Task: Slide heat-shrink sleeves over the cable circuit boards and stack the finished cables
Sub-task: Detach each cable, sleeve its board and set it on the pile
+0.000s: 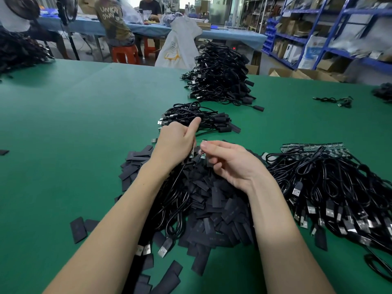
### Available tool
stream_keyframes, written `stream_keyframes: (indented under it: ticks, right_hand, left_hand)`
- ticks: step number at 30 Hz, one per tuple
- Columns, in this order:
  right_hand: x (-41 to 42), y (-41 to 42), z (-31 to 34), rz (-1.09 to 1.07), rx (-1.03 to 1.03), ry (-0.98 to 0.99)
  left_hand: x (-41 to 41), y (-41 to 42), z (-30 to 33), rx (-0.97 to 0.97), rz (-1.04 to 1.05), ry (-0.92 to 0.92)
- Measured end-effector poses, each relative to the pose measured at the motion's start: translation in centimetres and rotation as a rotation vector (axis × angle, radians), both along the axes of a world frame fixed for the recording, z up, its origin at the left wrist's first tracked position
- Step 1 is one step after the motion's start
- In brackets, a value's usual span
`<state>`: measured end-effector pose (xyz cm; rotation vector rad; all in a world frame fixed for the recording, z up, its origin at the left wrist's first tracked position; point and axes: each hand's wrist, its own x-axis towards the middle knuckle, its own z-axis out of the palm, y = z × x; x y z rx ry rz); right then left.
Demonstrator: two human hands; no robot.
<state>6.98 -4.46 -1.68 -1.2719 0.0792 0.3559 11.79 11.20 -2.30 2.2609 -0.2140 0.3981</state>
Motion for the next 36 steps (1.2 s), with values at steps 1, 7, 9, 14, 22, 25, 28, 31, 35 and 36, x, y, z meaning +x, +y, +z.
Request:
stream_keyframes:
  ticks: [1, 7, 9, 14, 22, 25, 28, 31, 35, 36]
  right_hand:
    - [0.0, -0.5, 0.2, -0.011, -0.026, -0.010]
    - [0.0, -1.9, 0.8, -0.195, 0.084, -0.002]
    - [-0.1, -1.8, 0.9, -0.210, 0.111, -0.010]
    - [0.1, -1.9, 0.6, -0.198, 0.071, -0.048]
    - [0.2, -4.4, -0.4, 0.103, -0.984, -0.381]
    - [0.4, -3.8, -0.4, 0.159, -1.150, -0.385]
    - [0.6, -3.5, -0.7, 0.113, -1.190, -0.393]
    - [0.7, -3.8, -0.9, 0.044, -1.177, -0.423]
    - [0.5, -4.0, -0.6, -0.021, -0.987, -0.474]
    - [0.4, -4.0, -0.4, -0.046, -0.899, -0.492]
  left_hand:
    - [-0.1, 0.2, 0.0, 0.025, 0.004, -0.002]
    - [-0.8, 0.7, 1.4, -0.251, -0.205, 0.236]
    - [-1.1, 0.7, 1.9, -0.480, -0.377, 0.471]
    - [-1.7, 0.7, 1.5, -0.544, -0.417, 0.556]
    - [-1.2, 1.1, 0.8, -0.522, -0.287, 0.525]
    - [-1.2, 1.0, 0.7, -0.510, -0.293, 0.519]
    - [-1.2, 0.9, 0.7, -0.511, -0.307, 0.514]
    - [-1.2, 0.9, 0.7, -0.507, -0.307, 0.511]
    - [-1.2, 1.0, 0.7, -0.485, -0.328, 0.499]
    - [-1.2, 1.0, 0.8, -0.482, -0.342, 0.500]
